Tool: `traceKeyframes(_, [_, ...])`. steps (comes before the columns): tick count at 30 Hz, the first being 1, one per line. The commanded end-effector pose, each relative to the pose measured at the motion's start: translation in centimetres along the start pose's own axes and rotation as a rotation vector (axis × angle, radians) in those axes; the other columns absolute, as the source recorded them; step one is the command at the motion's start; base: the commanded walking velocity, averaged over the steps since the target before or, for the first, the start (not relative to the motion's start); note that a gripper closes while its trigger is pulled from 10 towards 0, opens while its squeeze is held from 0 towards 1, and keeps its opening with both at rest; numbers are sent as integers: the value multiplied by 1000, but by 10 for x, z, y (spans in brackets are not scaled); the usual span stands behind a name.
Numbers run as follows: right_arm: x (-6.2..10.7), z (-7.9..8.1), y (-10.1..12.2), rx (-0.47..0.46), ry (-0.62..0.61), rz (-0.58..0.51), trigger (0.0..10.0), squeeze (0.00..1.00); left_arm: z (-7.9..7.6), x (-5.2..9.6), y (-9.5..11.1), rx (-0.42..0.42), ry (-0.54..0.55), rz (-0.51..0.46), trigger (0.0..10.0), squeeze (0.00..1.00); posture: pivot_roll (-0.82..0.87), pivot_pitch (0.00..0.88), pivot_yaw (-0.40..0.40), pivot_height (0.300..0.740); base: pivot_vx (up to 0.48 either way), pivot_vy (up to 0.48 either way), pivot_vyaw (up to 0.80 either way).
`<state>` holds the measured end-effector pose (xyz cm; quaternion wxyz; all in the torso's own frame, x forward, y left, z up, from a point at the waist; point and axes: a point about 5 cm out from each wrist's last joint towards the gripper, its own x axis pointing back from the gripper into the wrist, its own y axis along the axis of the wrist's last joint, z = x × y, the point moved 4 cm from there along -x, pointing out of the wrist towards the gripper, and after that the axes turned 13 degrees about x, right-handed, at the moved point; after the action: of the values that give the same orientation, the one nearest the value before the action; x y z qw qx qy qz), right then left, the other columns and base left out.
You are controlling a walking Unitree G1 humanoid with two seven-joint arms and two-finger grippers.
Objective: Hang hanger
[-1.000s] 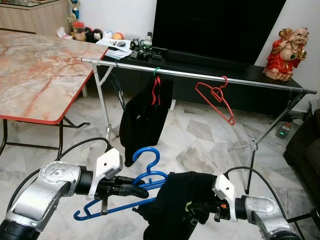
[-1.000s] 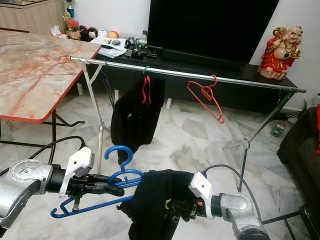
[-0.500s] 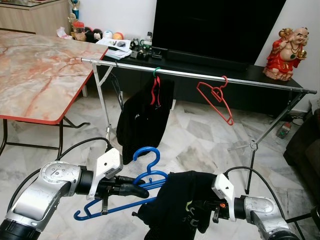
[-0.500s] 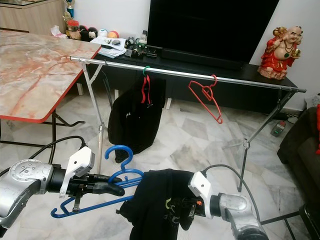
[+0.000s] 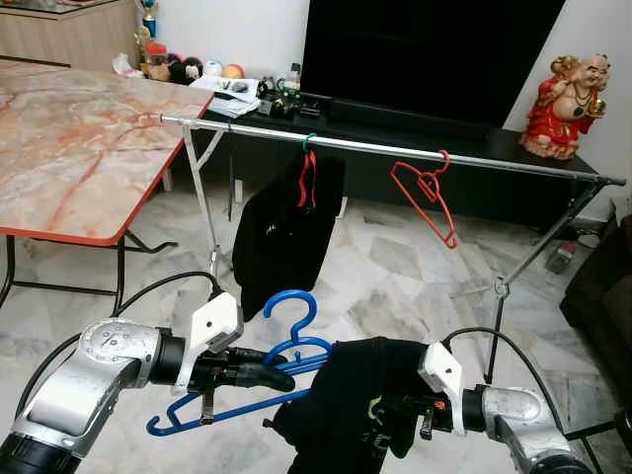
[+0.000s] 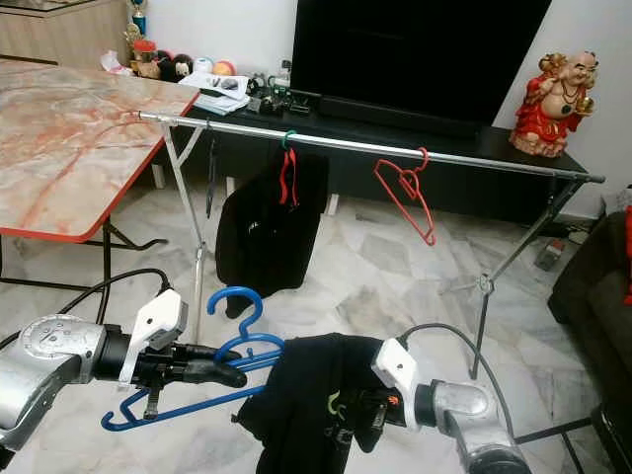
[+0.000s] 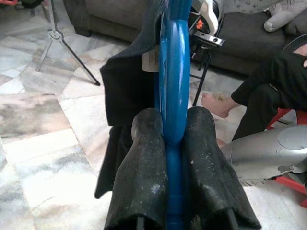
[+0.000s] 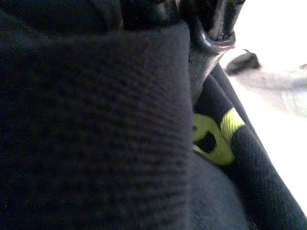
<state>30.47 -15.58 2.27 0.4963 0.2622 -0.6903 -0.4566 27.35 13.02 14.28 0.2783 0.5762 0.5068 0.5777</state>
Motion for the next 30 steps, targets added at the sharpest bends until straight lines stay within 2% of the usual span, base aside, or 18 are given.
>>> traceKeyframes(1, [3,-8,2,51,-28,41,0,0,-7,-7,12,-66,-53,-25,0,0,118,0,-142,740,0,0,0])
traceKeyframes(2, [5,-11,-1,58,-54,64,0,0,-7,-7,11,-65,-48,-22,0,0,116,0,-142,740,0,0,0])
traceKeyframes(3, [6,-13,-5,63,-82,91,3804,0,-6,-6,11,-64,-45,-22,0,0,115,0,-142,740,0,0,0])
traceKeyframes(4, [9,-15,-9,63,-102,117,10000,0,-6,-6,10,-63,-41,-21,0,0,114,0,-142,740,0,0,0])
traceKeyframes(7, [15,-20,-17,59,-163,164,10000,0,-5,-5,9,-62,-36,-17,0,0,115,0,-143,740,0,0,0])
traceKeyframes(12, [23,-34,-13,13,-268,127,10000,0,-6,-4,5,-59,-38,4,0,0,111,0,-141,740,0,0,0])
traceKeyframes(17, [26,-31,-15,-26,-249,106,10000,0,-5,-3,5,-56,-30,0,0,0,109,0,-144,740,0,0,0])
traceKeyframes(18, [25,-28,-16,-36,-238,100,2118,0,-4,-3,6,-56,-27,-5,0,0,110,0,-145,740,0,0,0])
traceKeyframes(19, [24,-27,-16,-47,-237,94,2118,0,-4,-4,7,-57,-27,-8,0,0,110,0,-145,740,0,0,0])
traceKeyframes(20, [22,-25,-16,-59,-228,83,0,0,-4,-4,7,-57,-27,-10,0,0,111,0,-145,740,0,0,0])
traceKeyframes(30, [13,-18,-11,-82,-181,29,0,0,-4,-4,8,-60,-27,-16,0,0,113,0,-146,740,0,0,0])
